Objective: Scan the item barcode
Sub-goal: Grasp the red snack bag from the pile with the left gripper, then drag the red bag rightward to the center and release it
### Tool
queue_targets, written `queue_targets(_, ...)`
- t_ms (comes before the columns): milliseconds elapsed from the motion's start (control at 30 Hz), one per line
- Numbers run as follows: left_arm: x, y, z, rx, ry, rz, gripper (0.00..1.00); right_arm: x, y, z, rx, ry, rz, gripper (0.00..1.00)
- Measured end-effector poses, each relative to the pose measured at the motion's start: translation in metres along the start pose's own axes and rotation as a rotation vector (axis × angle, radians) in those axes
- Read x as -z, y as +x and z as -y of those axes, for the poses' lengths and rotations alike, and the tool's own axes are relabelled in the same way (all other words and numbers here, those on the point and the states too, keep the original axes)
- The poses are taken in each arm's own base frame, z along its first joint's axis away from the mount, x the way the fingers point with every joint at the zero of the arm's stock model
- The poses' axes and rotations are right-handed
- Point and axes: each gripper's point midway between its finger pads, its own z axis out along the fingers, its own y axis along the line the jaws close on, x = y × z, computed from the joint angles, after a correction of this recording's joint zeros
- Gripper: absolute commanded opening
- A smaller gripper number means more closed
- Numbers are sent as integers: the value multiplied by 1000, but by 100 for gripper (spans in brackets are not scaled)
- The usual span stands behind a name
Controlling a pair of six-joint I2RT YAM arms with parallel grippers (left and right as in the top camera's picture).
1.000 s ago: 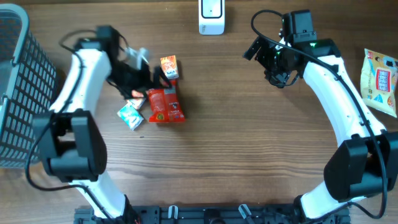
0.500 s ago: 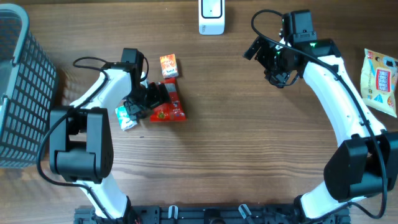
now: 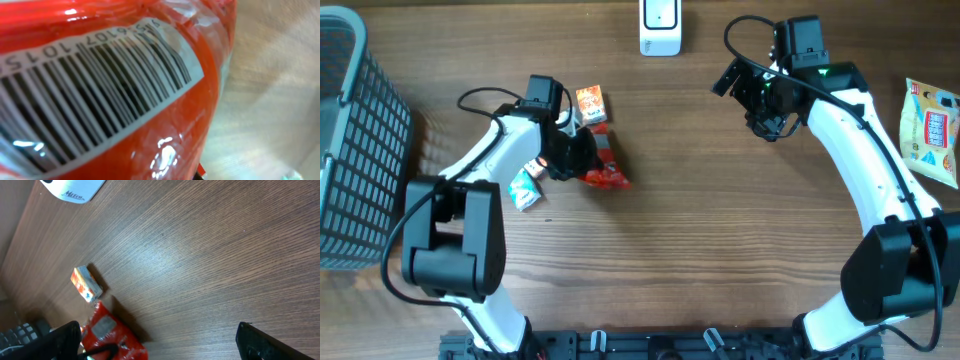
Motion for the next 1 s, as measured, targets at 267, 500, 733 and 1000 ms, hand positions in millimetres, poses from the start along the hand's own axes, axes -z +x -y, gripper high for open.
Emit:
queue_targets(267,-8,39,26,-87,134,-156,10,0,0,0,-3,0,0,100)
queue_targets(500,-35,75,74,-311,178,-212,59,0,0,0,-3,0,0,100)
queue_targets(733,-33,92,88,-343,155,-260,100,0,0,0,-3,0,0,100)
queue_targets(1000,73,30,83,-201,34,-103,100,0,0,0,-3,0,0,100)
